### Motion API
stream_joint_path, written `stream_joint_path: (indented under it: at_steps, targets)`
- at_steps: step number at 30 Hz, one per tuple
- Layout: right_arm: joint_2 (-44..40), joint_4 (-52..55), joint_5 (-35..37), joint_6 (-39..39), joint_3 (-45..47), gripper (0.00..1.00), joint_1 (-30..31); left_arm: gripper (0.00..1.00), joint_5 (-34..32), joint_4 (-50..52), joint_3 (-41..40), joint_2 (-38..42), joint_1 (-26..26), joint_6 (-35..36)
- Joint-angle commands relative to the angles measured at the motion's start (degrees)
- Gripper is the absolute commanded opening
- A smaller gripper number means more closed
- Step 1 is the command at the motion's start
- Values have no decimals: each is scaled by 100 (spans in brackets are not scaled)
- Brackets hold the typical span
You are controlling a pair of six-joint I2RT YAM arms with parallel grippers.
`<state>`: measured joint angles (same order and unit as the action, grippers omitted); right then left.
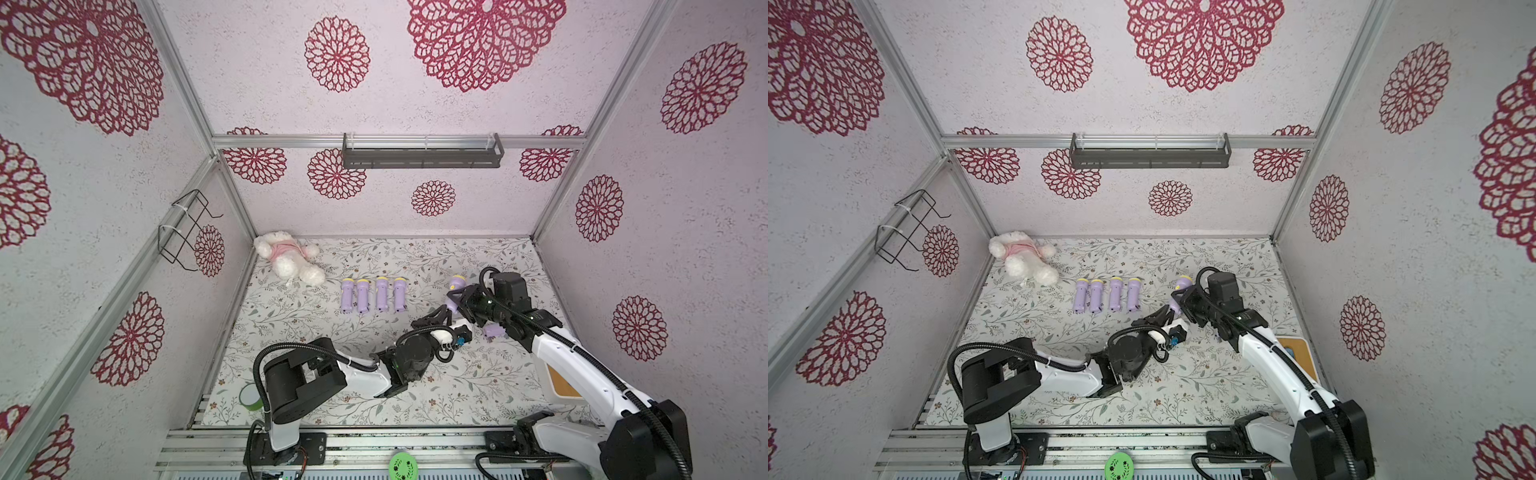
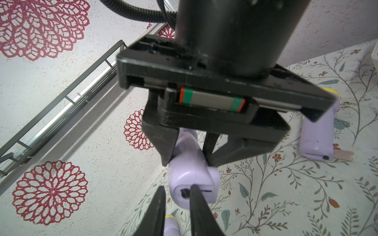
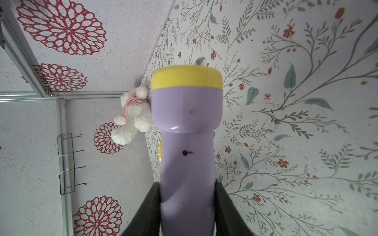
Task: Close the plug at the bottom of the flashlight
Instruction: Close the plug of the flashlight.
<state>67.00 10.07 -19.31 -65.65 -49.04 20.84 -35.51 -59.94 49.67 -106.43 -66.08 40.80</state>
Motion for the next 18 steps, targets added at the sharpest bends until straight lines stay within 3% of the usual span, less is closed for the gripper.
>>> stream_joint_path:
  at_steps: [1,18]
  targets:
    - [-162,-78,-289,-32,-27,0,101,27,-110,-393,-60,-29,78,150]
    - [287,204,74,563,-426,0,-97,46,-230,-725,-330,247,209,300]
